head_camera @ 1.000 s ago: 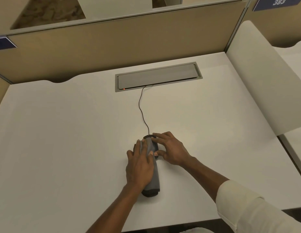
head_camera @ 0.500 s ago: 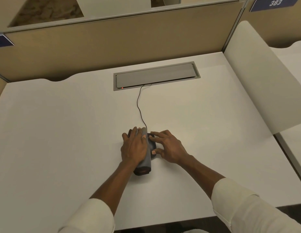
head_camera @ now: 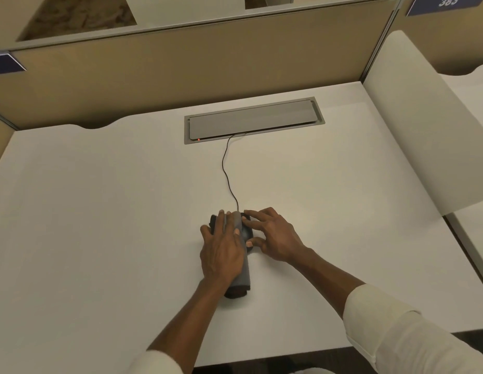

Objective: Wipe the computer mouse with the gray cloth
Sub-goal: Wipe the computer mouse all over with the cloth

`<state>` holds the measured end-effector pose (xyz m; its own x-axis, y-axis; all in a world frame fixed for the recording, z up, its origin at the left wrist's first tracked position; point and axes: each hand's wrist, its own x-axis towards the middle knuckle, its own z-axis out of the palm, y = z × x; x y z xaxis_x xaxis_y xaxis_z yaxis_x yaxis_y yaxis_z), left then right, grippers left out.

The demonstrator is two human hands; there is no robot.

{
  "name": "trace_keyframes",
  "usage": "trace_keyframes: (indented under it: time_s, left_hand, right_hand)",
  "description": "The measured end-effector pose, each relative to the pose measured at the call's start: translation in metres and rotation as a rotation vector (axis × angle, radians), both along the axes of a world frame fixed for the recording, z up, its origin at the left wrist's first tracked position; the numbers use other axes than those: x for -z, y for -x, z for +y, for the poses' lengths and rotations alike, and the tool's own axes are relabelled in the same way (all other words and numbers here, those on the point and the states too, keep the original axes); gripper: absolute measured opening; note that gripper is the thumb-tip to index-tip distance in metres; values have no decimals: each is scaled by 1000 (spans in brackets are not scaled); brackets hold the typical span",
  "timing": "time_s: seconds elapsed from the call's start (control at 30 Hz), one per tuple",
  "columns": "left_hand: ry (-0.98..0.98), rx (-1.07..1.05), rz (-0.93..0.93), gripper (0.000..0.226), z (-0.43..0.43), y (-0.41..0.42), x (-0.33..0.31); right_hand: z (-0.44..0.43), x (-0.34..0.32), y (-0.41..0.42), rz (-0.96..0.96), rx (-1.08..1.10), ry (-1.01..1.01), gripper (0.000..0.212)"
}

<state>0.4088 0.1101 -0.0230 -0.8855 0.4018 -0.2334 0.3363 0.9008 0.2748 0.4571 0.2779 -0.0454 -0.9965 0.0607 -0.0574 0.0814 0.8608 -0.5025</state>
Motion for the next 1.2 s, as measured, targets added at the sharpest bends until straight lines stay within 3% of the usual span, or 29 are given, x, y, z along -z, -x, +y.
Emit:
trace_keyframes:
  time_s: [0.27, 0.67, 1.07, 1.2]
  left_hand:
    - [14, 80, -47, 53, 8, 57, 3]
    - [-49, -145, -15, 65, 3, -51, 6]
    - [7, 51, 1, 54, 15, 45, 10]
    - [-42, -85, -3, 56, 8, 17, 11]
  right_hand:
    - [1, -3, 1, -28, 2, -1, 61]
    - [0, 2, 0, 0, 3, 11, 57]
    - [2, 0, 1, -13, -6, -1, 61]
    - [3, 1, 1, -9, 7, 11, 62]
